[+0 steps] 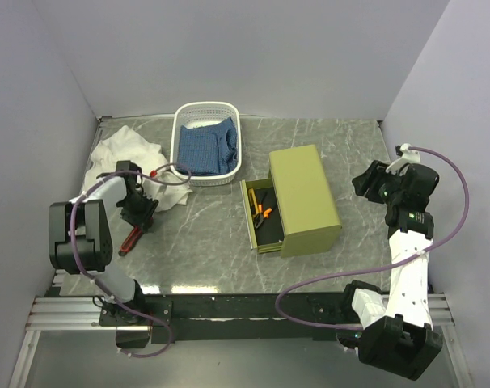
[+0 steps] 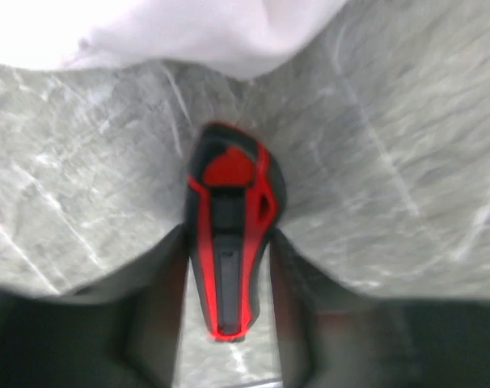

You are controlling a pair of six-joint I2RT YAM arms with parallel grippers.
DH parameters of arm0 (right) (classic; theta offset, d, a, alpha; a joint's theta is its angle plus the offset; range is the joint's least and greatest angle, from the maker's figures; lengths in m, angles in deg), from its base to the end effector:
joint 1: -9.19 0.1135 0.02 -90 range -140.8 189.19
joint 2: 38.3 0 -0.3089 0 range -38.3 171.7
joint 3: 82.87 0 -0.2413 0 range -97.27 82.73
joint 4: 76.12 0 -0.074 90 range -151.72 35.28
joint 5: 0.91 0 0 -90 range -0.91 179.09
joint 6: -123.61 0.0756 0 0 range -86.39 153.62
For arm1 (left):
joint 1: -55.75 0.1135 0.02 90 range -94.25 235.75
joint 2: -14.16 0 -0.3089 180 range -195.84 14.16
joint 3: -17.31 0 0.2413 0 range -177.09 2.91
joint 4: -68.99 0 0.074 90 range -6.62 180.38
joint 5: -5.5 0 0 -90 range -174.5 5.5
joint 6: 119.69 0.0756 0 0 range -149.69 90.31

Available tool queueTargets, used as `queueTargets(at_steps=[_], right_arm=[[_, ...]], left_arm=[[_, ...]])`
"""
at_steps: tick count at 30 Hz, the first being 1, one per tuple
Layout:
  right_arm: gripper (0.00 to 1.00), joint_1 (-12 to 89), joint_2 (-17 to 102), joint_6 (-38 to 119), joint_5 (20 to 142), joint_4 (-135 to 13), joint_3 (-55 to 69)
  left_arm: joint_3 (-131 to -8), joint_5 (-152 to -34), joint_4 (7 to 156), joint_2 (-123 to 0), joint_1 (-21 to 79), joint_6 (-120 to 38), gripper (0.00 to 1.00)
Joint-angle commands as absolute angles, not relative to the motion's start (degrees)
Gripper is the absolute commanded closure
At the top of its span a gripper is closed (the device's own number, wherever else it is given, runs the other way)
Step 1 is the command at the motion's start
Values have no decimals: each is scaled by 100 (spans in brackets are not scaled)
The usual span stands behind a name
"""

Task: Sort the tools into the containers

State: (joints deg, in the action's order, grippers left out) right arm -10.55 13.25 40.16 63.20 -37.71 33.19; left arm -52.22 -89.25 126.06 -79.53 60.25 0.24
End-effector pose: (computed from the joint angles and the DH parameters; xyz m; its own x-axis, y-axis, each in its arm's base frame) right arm 0.1911 -0.0335 0.3449 -0.4177 0.2589 -0.8709 -0.0179 0.9560 0.2928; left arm 0.2824 0.0159 0.1754 -0.8866 0.4290 -0.1730 0.4347 0.9005 0.0051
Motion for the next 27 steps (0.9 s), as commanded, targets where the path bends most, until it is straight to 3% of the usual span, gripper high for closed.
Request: queueTargets(at_steps=[1,5,9,13,14,17,19,21,27], right_arm=[[41,-1093,1241,3994,6343,-3940,3255],[41,-1093,1259,4003,6343,-3957,3237],[41,-1093,1268,4029,6317,-3984,3281],[41,-1093,1276,4021,6308,-3949,3246],[41,-1093,1276,4021,6308,-3940,3220],[41,-1093,1294,4038,6299,-3931,3184],[41,-1093,1285,4047,6281,-3913,3158],[41,-1093,1233,4038,6299,-3879,3158],[41,-1111,1109,3986,6387,-3799,3219]], left_arm=[[-5894,-9634,13171,-8128,6041,-138,74],[-6555,-11127,13804,-8059,5875,-498,91],[-7099,-12603,13710,-7839,5111,-1148,93],[-7031,-13897,11929,-7585,4329,-3192,94],[-6926,-13994,10706,-7558,4127,-4407,93],[-6425,-13583,8952,-7548,3854,-6659,96],[-6143,-13521,7403,-7837,3757,-7632,98],[-6186,-13573,6620,-8206,3520,-8470,99],[-6494,-13609,6406,-8831,2852,-8883,99]])
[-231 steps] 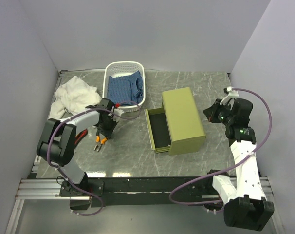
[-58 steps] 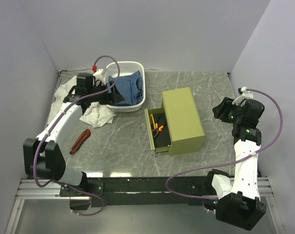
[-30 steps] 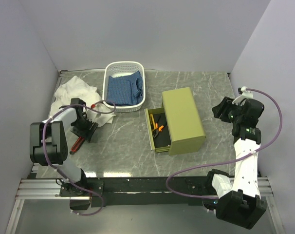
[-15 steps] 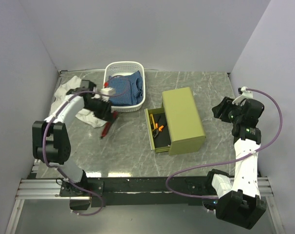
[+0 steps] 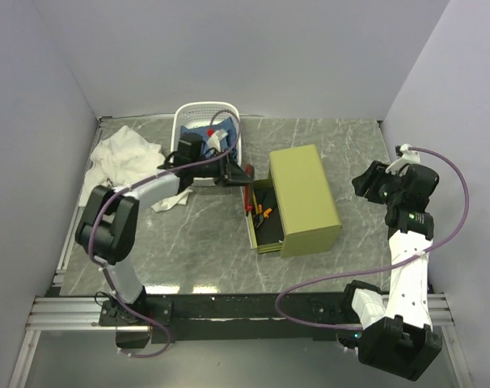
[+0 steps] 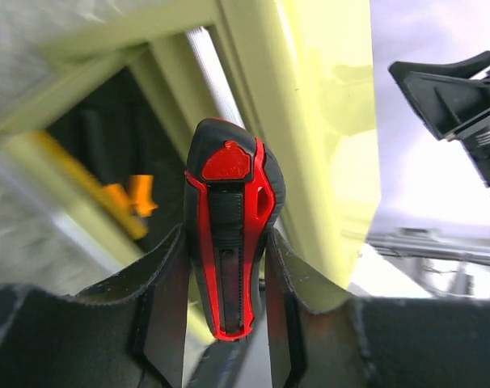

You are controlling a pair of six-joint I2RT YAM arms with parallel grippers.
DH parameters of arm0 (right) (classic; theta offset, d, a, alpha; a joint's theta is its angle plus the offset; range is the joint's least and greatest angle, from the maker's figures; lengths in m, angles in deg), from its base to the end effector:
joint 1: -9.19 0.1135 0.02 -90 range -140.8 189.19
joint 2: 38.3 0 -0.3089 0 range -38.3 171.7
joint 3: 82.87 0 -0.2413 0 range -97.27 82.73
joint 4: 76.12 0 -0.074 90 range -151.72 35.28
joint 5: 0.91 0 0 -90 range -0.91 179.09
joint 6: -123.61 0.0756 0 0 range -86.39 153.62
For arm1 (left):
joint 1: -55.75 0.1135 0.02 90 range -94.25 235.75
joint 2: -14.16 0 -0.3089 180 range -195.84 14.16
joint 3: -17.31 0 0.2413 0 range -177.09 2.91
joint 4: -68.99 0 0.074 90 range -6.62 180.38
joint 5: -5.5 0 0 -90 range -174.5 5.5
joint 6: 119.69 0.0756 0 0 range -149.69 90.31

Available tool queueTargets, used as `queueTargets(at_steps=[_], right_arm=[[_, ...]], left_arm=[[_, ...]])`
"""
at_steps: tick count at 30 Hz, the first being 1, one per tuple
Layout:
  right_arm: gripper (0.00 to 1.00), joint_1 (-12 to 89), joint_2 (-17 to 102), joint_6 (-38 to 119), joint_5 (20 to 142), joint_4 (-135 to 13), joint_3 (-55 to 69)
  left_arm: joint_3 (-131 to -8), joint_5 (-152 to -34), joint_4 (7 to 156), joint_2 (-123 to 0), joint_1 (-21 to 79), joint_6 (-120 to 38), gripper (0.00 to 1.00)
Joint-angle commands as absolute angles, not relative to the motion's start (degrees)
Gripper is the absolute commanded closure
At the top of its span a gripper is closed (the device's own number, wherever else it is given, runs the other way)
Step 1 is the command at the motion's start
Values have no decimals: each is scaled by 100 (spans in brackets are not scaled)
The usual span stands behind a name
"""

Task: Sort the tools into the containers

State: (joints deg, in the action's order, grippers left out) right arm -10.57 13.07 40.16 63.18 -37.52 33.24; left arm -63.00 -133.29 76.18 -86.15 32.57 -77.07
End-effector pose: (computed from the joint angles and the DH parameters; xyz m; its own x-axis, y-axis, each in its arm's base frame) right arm 0.1902 -0.0332 0.3447 -0.4185 0.2594 -0.8704 -0.0176 0.9559 0.2933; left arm 0.3565 -0.2145 0.2783 -0.9279 -0.1300 -0.3493 0.2830 0.3641 -0.8873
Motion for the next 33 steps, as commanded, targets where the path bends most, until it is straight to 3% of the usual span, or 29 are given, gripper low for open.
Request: queueTargets(at_steps=[1,9,10,11,14,19,20,24,29,33], right_arm=[[41,-1119,1092,3986,6387,-3782,3237],[41,-1137,1021,3748,6527,-3562,3167],[41,-1137,1013,3740,6527,-3571,3201],[41,-1137,1013,3757,6527,-3579,3219],[41,-1146,995,3801,6501,-3641,3298],[40,-1199,1021,3784,6492,-3623,3272],[40,-1207,1030,3783,6501,-3632,3255],[40,-1234,1074,3801,6448,-3667,3246],[40,-1234,1232,3871,6404,-3764,3272],[40,-1234,1399,3906,6369,-3808,3307]], left_arm=[[-6520,-13574,6466,-8893,2790,-8893,99],[-6599,-13223,6843,-9367,2702,-8964,97],[-6695,-13100,7070,-9411,2684,-8876,90],[-6783,-12908,7447,-9429,2614,-8675,58],[-7100,-13072,7433,-9491,2456,-8359,42],[-7821,-12695,8715,-9149,2525,-7305,25],[-7847,-12669,8873,-9061,2647,-7146,1],[-7375,-12475,9375,-8360,3140,-6311,0],[-6549,-12010,10262,-8006,3659,-5151,9],[-5950,-11974,10132,-7856,3686,-4745,28]])
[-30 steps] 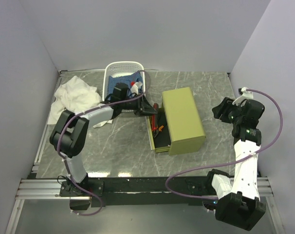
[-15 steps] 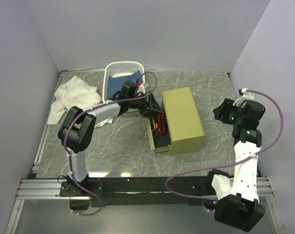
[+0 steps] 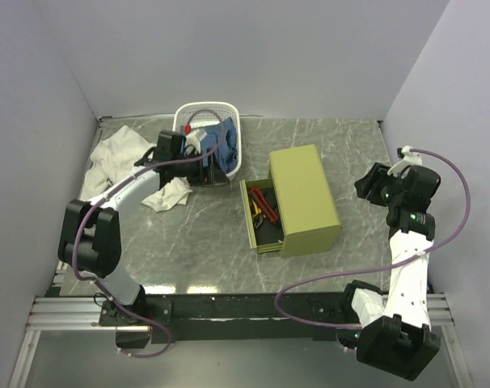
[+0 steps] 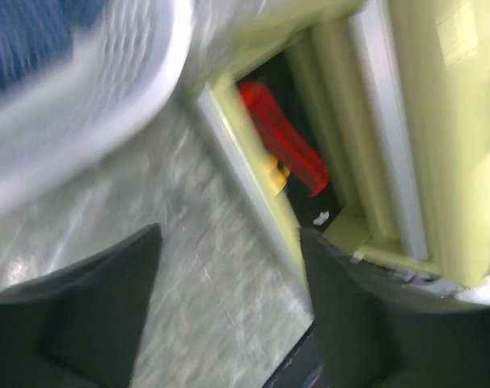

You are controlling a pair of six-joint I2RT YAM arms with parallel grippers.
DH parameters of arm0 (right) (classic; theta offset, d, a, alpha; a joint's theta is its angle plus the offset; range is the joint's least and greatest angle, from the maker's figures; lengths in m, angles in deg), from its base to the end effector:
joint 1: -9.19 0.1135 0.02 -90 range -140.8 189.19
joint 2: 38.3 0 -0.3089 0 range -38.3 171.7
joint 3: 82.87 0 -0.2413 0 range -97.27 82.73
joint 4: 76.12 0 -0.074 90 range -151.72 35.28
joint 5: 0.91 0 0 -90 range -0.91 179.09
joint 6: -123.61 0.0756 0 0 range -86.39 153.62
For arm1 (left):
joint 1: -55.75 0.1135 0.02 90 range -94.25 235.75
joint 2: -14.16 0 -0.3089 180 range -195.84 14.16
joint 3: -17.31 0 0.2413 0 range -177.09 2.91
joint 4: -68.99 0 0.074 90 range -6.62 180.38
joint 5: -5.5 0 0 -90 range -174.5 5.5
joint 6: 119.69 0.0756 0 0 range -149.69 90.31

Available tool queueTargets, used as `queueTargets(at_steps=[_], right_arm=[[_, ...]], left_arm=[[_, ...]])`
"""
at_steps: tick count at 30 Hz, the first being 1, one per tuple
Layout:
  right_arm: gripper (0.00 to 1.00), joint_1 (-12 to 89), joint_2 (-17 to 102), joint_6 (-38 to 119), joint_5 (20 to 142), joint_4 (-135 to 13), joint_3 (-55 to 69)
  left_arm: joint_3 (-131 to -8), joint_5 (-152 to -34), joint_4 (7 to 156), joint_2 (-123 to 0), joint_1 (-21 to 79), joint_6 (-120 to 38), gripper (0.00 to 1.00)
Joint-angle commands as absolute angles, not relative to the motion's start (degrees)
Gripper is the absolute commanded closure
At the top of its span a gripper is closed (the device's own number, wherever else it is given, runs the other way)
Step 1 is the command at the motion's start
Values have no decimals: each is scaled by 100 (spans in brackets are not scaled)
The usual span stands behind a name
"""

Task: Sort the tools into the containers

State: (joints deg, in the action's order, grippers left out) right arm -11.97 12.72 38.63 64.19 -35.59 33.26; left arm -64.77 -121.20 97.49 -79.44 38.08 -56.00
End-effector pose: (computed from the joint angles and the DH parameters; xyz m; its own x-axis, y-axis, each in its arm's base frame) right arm 0.1861 -0.0379 0.3411 -0.4333 0.2528 -0.8650 0.0177 0.9620 0.2723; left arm 0.3473 -0.1581 0.2870 -0.8504 -0.1021 -0.5162 0.3375 0.6468 -0.6839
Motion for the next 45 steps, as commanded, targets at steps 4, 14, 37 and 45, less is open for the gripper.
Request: queueTargets(at_steps=[4,14,37,45], right_arm=[[46,-1234,1601,4012,6273,-3843,3421],[100,-1120,1523,4740,5807,-3948,4238],[100,-1111,1127,5163,5798,-3782,4916],[100,-1120,1188,5207,5903,-3729,4880]], left_arm=[[-5616,-12343,9754,-8005,3677,-4815,98],[-6168,-12677,9850,-8769,3106,-4665,99],[-8488,-13125,9508,-10712,1691,-5298,99],[-8613,-14589,8807,-10923,1778,-5410,82]])
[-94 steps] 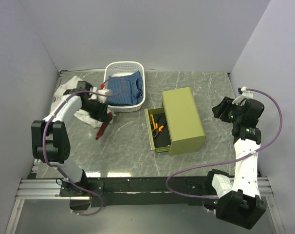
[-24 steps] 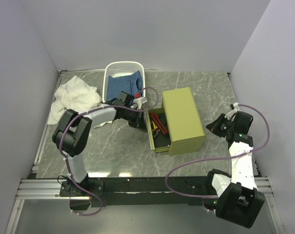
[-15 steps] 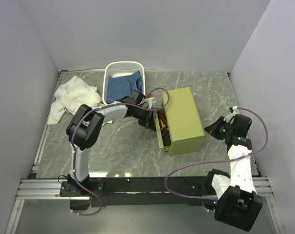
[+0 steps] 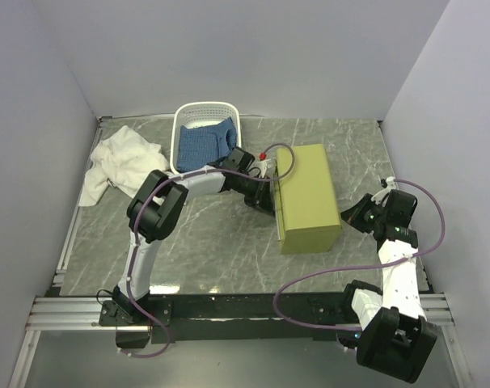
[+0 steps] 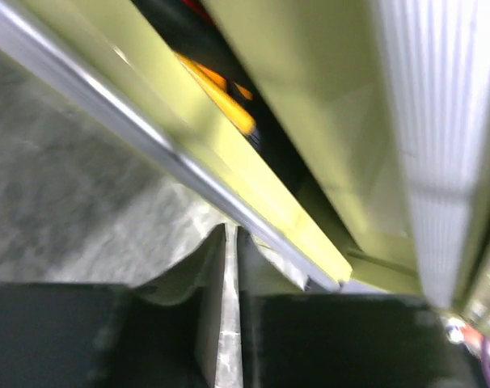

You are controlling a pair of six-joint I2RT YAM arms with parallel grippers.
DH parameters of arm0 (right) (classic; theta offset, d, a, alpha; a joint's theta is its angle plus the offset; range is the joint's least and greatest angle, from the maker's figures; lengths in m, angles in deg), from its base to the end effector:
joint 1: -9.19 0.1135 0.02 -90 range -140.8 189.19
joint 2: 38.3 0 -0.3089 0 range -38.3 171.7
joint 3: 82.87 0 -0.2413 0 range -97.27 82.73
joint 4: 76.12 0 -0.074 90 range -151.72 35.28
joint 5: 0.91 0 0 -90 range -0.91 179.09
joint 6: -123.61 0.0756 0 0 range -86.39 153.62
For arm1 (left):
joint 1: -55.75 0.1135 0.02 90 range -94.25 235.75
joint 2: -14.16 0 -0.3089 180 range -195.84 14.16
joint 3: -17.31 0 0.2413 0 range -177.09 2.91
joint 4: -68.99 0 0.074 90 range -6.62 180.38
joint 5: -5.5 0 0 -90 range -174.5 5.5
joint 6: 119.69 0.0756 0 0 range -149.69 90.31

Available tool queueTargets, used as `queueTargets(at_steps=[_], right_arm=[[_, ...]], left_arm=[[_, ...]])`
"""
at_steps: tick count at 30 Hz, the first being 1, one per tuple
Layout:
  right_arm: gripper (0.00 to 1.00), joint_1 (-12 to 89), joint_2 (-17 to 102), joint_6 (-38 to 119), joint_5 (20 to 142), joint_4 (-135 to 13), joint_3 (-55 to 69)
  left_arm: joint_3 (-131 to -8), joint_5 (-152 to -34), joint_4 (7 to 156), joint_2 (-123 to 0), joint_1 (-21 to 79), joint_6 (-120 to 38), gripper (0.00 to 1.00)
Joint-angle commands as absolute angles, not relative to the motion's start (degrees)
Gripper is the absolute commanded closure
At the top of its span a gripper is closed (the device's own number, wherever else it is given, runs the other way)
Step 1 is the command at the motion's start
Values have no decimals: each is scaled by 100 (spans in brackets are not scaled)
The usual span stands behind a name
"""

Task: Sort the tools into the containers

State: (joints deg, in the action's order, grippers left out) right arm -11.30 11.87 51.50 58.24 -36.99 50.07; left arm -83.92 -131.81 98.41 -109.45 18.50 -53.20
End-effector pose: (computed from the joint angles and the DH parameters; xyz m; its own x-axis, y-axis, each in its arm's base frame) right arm 0.1690 -0.0218 0.2443 -0.6162 0.5118 -0.5986 0.1410 0.8195 0.5555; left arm 0.3577 -0.3418 0.1804 -0.8817 0.3306 -0.3367 0.4586 0.4324 -0.7764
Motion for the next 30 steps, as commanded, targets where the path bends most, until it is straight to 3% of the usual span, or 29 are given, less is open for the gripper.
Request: queueTargets(at_steps=[1,9,11,16,23,26,27,28,29,30], right_arm=[[100,-1120,1188,5198,5903,-3729,4889],[100,-1207,1189,5198,5947,-3703,4924],[100,-1234,1171,5181,5956,-3685,4916],[100,-1286,1109,5155,5991,-3667,4881],[100,-1304,1101,5032,6035,-3711,4740],[98,-1304,1153,4900,6123,-3677,4591],[94,-1304,1249,4673,6123,-3624,4504],[84,-1313,1311,4514,6132,-3554,4268],[74,-1304,1390,4356,6175,-3397,4126],[65,-1304,1539,4068,6245,-3325,3977]], left_arm=[[-8369,-15185,8526,-10915,1848,-5630,79],[-6899,-15762,4324,-10844,1849,-8697,76],[-6933,-15692,4723,-10783,1849,-8499,77],[-7381,-15086,8312,-10144,1989,-6057,73],[-6907,-14585,10408,-8929,2692,-4556,66],[-7170,-14216,11934,-8832,3069,-3309,56],[-7397,-14067,12264,-8832,3279,-3042,44],[-7521,-13718,12598,-8823,3412,-2700,28],[-7627,-13488,12958,-8806,3535,-2436,4],[-7767,-13268,13048,-8771,3806,-2390,4]])
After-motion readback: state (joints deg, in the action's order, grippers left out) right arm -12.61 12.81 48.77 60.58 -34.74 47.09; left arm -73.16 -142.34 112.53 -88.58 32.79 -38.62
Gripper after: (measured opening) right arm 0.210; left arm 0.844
